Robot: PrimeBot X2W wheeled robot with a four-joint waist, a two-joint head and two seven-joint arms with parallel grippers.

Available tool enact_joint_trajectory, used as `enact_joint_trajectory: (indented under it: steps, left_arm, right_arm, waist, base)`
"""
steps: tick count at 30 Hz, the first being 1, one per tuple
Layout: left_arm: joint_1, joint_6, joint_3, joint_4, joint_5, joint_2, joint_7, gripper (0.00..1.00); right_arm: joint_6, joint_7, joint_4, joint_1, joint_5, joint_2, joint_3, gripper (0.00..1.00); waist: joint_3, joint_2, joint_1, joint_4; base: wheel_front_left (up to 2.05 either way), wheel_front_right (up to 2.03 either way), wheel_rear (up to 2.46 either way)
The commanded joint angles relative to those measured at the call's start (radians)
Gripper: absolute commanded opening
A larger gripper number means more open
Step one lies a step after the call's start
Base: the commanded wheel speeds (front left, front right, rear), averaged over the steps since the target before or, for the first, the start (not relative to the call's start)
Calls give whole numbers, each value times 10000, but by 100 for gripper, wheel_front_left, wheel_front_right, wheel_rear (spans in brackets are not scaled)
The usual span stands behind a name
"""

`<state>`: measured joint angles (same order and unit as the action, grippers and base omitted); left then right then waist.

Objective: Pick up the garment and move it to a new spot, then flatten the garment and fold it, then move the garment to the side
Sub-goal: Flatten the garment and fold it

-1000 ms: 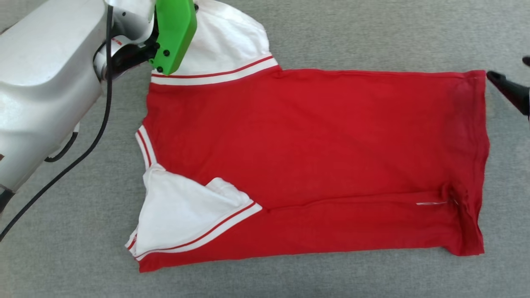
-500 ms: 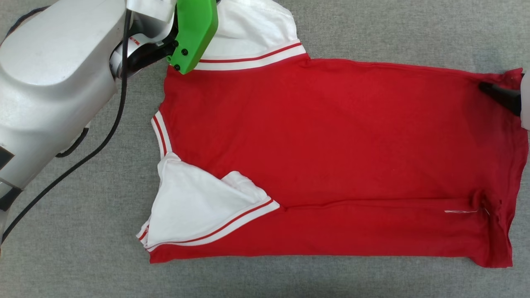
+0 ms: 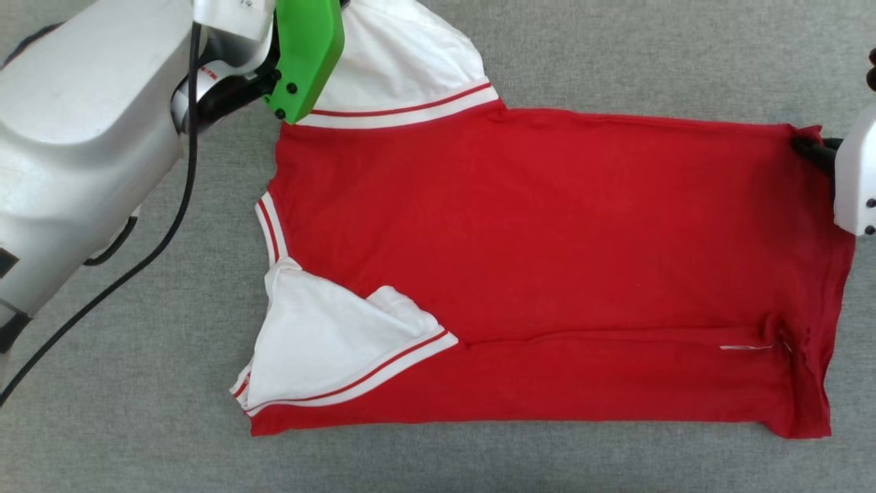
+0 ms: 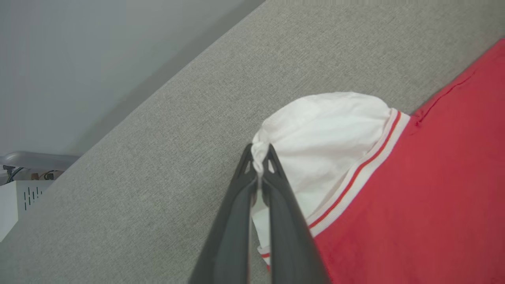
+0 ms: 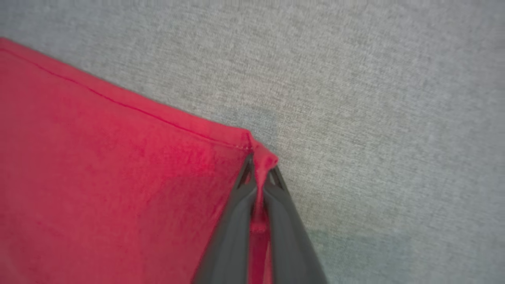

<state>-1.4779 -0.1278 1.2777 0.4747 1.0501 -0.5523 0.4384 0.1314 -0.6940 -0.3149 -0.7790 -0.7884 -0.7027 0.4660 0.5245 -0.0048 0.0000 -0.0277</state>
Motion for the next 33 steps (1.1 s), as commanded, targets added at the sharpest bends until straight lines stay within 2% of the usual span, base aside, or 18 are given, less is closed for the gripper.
enact_joint_trajectory:
  steps: [1, 9, 17, 26, 33]
  left_arm:
    - [217, -28, 4, 17, 117, -61, -151, 0]
    - [1201, -28, 16, -237, 177, -270, -708, 0]
    - [2650, 27, 21, -918, 33, -835, -1289, 0]
    - [4649, 685, 23, -2103, 118, -1437, -1798, 0]
    - [6339, 1198, 24, -2812, 205, -1853, -2075, 0]
  right_arm:
    - [-7, 327, -84, 232, -21, 39, 113, 0]
    - [-7, 1867, 232, 963, -65, -315, 335, 0]
    - [-7, 2968, 624, 2187, -75, -657, 288, 0]
    - [-7, 3657, 1252, 3996, 53, -714, -45, 0]
    - [-7, 3737, 1785, 5657, 96, -562, -550, 0]
  waist:
    - [-422, 48, 0, -2]
    - [-1581, 48, 0, 115]
    - [-2438, 48, 0, 274]
    - [-3093, 48, 0, 403]
    - [-3208, 48, 0, 411]
  base:
    - [0, 0, 0]
    - [0, 0, 0]
    - [0, 0, 0]
    - [0, 0, 0]
    - [0, 0, 0]
